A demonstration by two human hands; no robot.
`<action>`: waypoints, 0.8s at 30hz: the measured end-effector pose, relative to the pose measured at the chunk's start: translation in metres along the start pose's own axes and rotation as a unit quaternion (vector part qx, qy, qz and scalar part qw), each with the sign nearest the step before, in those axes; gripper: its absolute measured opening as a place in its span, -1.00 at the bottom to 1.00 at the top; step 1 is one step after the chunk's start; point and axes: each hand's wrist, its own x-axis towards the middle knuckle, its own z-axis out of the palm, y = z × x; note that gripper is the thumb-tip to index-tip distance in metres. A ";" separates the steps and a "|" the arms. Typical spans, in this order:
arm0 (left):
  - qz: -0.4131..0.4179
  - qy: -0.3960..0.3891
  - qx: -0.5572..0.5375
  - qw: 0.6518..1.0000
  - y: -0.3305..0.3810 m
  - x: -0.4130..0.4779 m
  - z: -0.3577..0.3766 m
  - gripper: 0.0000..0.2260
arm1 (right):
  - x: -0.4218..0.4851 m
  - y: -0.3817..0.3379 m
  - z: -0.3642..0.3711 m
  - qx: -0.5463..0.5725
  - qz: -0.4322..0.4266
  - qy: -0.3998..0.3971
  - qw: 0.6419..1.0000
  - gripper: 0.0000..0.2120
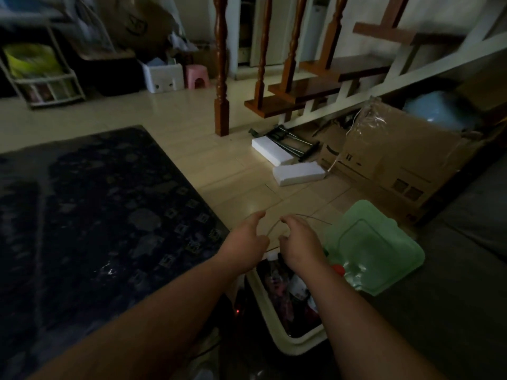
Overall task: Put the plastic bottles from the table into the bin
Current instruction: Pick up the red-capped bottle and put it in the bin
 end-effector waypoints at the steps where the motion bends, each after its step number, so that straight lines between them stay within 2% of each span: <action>1: -0.003 0.022 -0.014 1.000 -0.001 -0.005 -0.009 -0.46 | -0.003 -0.010 -0.004 0.007 -0.010 0.010 1.000 -0.55; 8: -0.014 0.131 -0.079 0.988 -0.017 -0.046 -0.082 -0.52 | -0.028 -0.088 -0.015 0.106 -0.065 0.042 0.991 -0.52; 14: 0.004 0.165 -0.120 0.979 -0.039 -0.096 -0.151 -0.54 | -0.049 -0.160 0.001 0.177 -0.111 0.029 0.978 -0.52; 24: -0.021 0.301 -0.099 0.948 -0.102 -0.187 -0.245 -0.55 | -0.089 -0.277 0.071 0.216 -0.173 -0.008 0.961 -0.51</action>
